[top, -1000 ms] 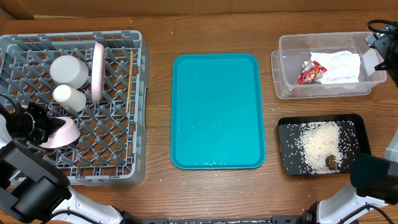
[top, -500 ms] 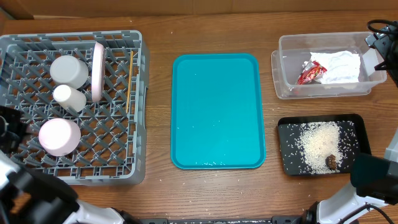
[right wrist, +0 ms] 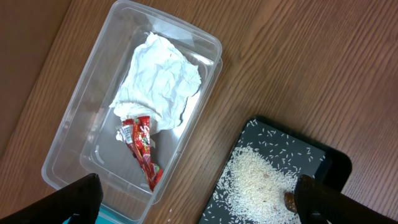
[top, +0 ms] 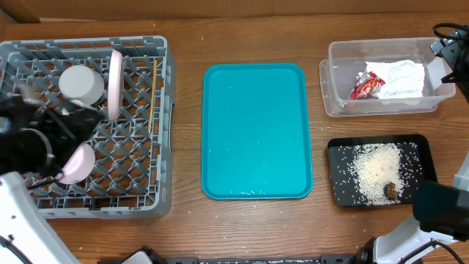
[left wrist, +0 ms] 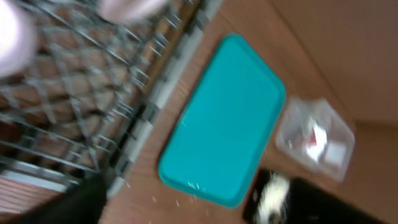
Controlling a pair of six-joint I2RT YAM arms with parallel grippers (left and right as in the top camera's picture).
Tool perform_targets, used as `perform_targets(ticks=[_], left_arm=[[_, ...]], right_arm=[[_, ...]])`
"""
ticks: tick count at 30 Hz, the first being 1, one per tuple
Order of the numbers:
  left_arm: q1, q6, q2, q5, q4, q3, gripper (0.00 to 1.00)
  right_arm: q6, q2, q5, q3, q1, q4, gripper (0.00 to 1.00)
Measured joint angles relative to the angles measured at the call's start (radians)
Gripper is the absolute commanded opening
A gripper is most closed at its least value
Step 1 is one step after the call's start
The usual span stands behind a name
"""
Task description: Sort waste into correct bins and load items into the dishwasher
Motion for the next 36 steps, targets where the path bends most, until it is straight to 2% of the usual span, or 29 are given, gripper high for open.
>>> perform_targets(ticks=[8, 18, 23, 26, 33, 36], left_arm=[[-0.204, 0.010, -0.022, 0.010, -0.005, 0.000, 1.00], [-0.219, 0.014, -0.022, -0.072, -0.005, 0.000, 1.00], [-0.280, 0.080, -0.023, -0.103, 0.019, -0.061, 1.00], [-0.367, 0.112, -0.051, -0.126, 0.195, -0.205, 1.00], [-0.545, 0.145, -0.248, -0.201, 0.838, -0.698, 1.00], [-0.578, 0.148, -0.372, -0.217, 0.957, -0.874, 1.00]], right_arm=[[0.000, 0.000, 0.000, 0.000, 0.000, 0.000, 1.00], [-0.001, 0.000, 0.000, 0.000, 0.000, 0.000, 1.00], [0.000, 0.000, 0.000, 0.000, 0.000, 0.000, 1.00], [0.000, 0.000, 0.000, 0.000, 0.000, 0.000, 1.00], [0.000, 0.000, 0.001, 0.000, 0.000, 0.001, 1.00], [0.000, 0.000, 0.000, 0.000, 0.000, 0.000, 1.00]])
